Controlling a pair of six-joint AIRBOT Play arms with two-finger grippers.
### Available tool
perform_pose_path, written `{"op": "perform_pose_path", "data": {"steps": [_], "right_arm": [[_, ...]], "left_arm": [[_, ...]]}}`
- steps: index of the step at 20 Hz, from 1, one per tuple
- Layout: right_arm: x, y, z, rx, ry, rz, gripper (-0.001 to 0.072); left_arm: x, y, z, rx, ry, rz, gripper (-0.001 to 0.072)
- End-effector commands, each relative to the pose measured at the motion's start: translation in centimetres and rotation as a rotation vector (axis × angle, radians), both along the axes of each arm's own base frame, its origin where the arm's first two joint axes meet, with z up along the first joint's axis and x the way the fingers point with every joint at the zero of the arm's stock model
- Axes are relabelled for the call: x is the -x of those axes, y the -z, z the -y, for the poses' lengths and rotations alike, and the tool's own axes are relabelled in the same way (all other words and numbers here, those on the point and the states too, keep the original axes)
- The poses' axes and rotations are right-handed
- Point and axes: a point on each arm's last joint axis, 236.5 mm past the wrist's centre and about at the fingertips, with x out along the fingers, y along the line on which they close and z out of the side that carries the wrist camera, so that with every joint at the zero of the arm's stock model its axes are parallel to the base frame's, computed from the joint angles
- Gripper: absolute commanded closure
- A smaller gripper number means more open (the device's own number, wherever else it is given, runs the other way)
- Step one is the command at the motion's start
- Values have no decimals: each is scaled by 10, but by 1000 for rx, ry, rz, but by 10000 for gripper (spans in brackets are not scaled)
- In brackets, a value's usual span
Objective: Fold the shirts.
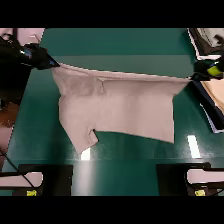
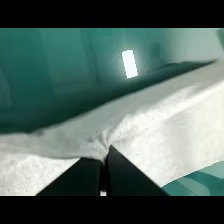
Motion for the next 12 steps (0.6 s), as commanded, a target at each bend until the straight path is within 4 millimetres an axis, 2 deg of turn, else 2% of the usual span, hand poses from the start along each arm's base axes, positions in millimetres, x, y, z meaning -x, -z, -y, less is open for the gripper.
{"op": "perform_pose_path", "data": {"steps": [1,3,6,9,12], "right_arm": [[-57,45,3,28,54,105,701],[-84,39,-2,47,56,213,701],[-114,21,-12,66,53,354,701],[-115,21,-25,64,28,358,701],[-100,31,-45,49,-19,280,701]], "left_arm": [[-52,53,-15,-16,-72,38,686],[-76,57,-26,-31,-134,104,686],[-99,46,-39,-53,-197,207,686],[-99,46,-40,-74,-174,225,686],[-81,62,-36,-121,-93,165,686]]}}
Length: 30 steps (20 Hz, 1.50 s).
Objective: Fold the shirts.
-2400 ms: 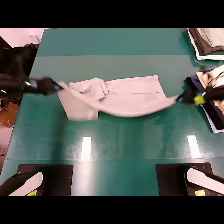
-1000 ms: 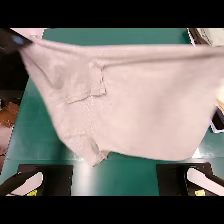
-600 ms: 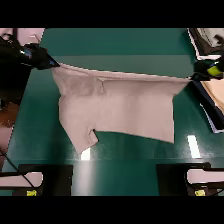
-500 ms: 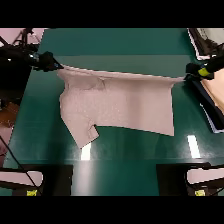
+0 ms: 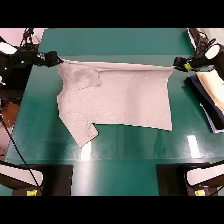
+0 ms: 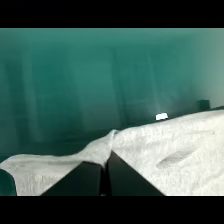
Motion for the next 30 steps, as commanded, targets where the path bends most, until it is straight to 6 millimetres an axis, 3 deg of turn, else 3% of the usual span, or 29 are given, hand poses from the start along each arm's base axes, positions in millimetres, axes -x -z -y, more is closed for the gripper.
{"op": "perform_pose_path", "data": {"steps": [1,6,9,14,15,16,17,18,22,26,28,30], "right_arm": [[13,10,-22,1,-52,-70,701],[56,32,-29,185,-155,-270,701],[61,35,-38,200,-174,-293,701],[74,46,-49,144,-180,-361,695],[75,46,-54,120,-184,-363,689],[76,45,-60,96,-188,-365,629],[77,45,-65,72,-192,-366,471],[79,45,-71,46,-198,-370,424],[95,44,-77,22,-226,-428,424],[119,34,-75,39,-296,-493,424],[118,22,-75,46,-308,-462,424],[114,12,-75,53,-310,-422,424]], "left_arm": [[20,21,-1,-78,83,-75,686],[78,62,-22,-247,207,-319,686],[89,73,-41,-312,171,-397,686],[101,77,-39,-293,163,-458,683],[104,77,-39,-288,163,-474,532],[106,77,-39,-279,152,-490,280],[107,77,-38,-271,139,-501,204],[109,77,-38,-269,139,-509,209],[133,80,-43,-284,149,-613,209],[155,69,-42,-276,115,-646,209],[177,72,-37,-255,76,-635,209],[214,86,-32,-230,15,-644,209]]}}
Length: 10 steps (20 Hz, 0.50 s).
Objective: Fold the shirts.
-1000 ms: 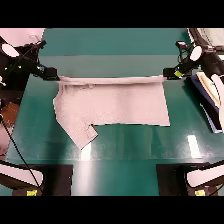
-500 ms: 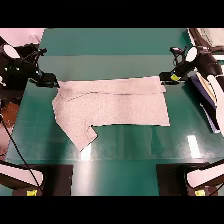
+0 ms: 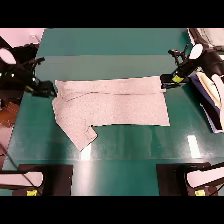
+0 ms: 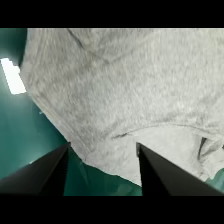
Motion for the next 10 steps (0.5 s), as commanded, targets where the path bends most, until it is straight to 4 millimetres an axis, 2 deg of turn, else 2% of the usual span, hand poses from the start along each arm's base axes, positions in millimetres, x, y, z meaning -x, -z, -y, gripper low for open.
{"op": "perform_pose_path", "data": {"steps": [1,4,6,8,10], "right_arm": [[1,-16,-1,-3,-23,39,424],[1,-16,-1,-3,-23,40,424],[1,-16,-1,-3,-31,40,425],[1,-16,-1,-2,-33,40,425],[1,-16,-1,-2,-33,40,424]], "left_arm": [[54,19,11,22,-130,4,209],[116,43,39,122,-242,-18,209],[146,56,50,163,-314,-44,209],[162,66,54,178,-379,-56,209],[161,73,60,213,-434,-63,208]]}}
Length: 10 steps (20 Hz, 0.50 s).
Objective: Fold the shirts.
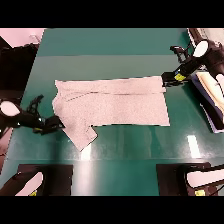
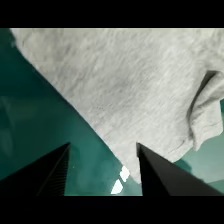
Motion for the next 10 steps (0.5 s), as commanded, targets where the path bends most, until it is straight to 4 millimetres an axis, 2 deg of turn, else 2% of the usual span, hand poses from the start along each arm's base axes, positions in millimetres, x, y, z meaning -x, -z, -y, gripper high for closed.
{"op": "perform_pose_path", "data": {"steps": [1,3,8,10], "right_arm": [[0,-1,-1,-1,-6,2,425],[1,-1,-1,0,-6,0,425],[0,-1,-1,0,-6,3,424],[0,-1,-1,0,-6,3,425]], "left_arm": [[8,14,15,79,-137,7,209],[2,14,18,101,-170,26,209],[15,30,19,103,-186,-11,209],[14,33,23,129,-219,-9,209]]}}
